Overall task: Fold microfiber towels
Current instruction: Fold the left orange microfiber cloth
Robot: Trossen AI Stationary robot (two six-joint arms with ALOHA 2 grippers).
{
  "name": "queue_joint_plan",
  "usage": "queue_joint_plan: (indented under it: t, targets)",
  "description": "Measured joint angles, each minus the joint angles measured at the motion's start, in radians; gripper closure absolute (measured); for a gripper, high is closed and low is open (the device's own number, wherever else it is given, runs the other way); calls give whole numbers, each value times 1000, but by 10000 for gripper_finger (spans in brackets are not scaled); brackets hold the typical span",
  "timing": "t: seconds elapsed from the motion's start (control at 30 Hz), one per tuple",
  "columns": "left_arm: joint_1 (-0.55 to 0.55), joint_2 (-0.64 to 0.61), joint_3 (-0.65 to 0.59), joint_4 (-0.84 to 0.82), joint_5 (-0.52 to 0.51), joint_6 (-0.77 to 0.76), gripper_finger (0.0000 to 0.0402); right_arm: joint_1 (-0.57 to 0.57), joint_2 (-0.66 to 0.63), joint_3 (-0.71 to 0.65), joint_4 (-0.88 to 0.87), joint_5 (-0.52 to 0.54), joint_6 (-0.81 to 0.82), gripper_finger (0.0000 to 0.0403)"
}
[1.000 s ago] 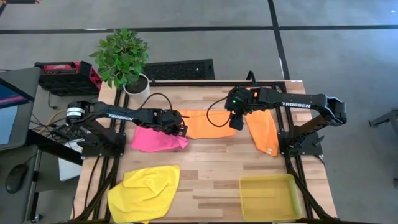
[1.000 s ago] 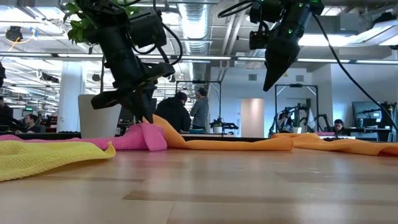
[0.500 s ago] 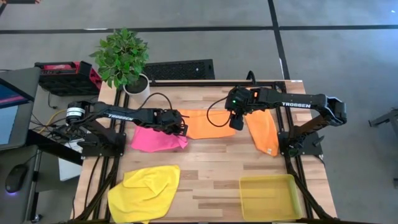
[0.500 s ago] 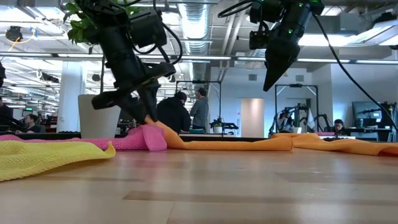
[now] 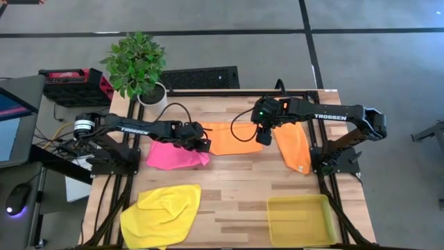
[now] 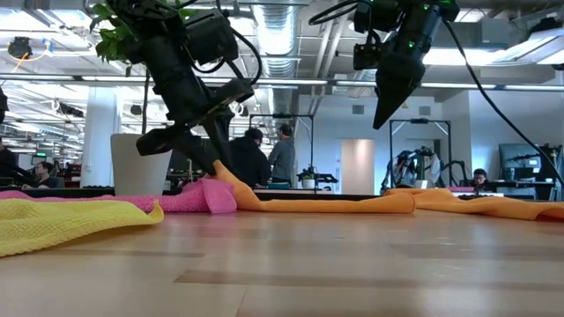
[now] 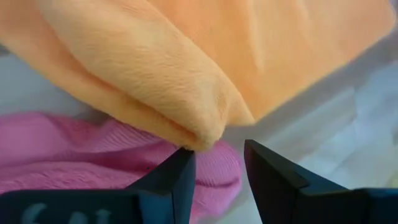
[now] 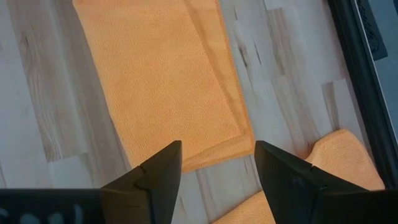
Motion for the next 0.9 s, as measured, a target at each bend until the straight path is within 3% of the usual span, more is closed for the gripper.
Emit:
queue_joint_plan:
  t: [0.7,0.9]
  targets:
    - [57,7,0,-24,-93,-53,278,0,0,0,2,0,0,177]
    - [56,32,0,-19,-59,-36,352,0,0,0,2,0,0,177]
